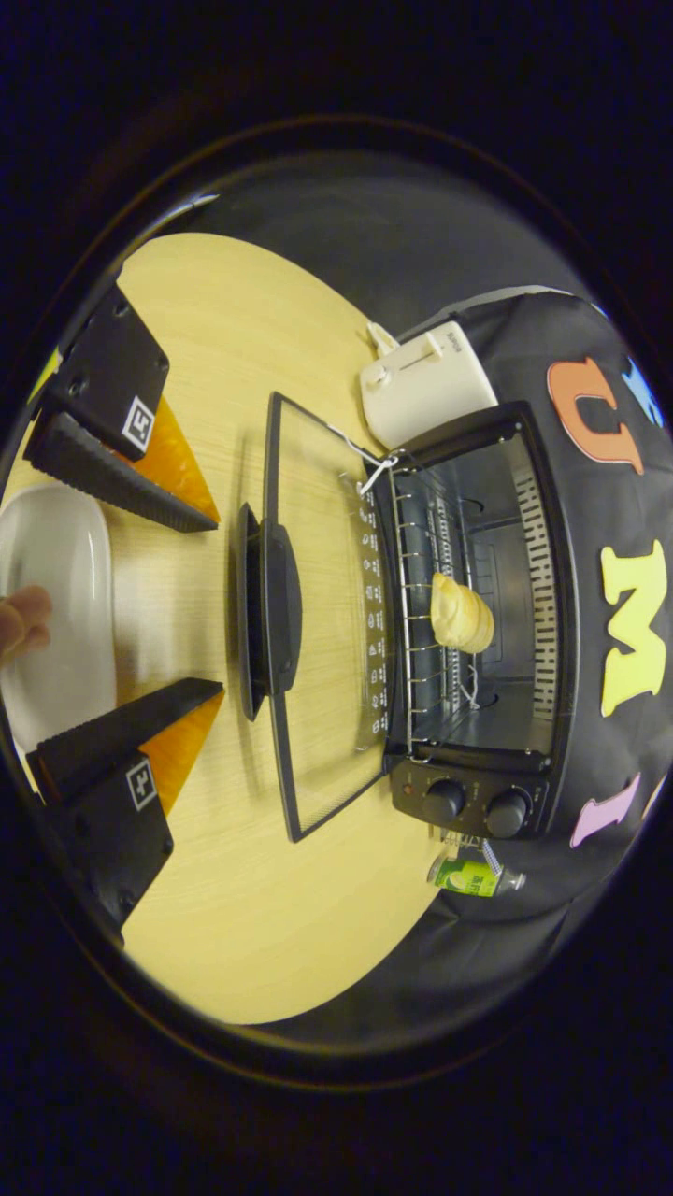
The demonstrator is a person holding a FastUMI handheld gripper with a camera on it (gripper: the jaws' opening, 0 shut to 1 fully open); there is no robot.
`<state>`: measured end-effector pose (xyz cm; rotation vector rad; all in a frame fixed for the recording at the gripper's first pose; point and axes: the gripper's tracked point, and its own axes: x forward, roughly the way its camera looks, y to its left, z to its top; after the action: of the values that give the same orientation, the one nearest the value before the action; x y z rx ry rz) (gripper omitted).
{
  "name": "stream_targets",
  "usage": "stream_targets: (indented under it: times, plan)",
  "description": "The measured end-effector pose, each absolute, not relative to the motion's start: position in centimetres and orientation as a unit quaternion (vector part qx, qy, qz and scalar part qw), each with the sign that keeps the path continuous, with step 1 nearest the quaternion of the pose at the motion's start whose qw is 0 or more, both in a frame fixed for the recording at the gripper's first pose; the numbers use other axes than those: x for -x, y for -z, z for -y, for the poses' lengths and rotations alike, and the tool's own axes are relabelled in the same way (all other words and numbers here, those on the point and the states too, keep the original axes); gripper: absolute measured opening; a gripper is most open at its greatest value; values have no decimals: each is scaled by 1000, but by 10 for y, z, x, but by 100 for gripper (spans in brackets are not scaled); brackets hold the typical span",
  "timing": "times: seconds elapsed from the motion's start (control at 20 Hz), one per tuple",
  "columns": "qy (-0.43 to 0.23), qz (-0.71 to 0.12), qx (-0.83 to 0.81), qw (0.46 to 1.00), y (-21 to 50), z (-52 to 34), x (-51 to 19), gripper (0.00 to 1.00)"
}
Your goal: Open the toaster oven, put the food inside, and close the toaster oven door.
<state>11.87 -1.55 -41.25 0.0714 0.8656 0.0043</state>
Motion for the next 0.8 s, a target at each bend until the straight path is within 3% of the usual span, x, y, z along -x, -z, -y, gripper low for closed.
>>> stream_targets:
  times: [0.8]
  plan:
    - [18,-389,-3,921,391,20,-120,100]
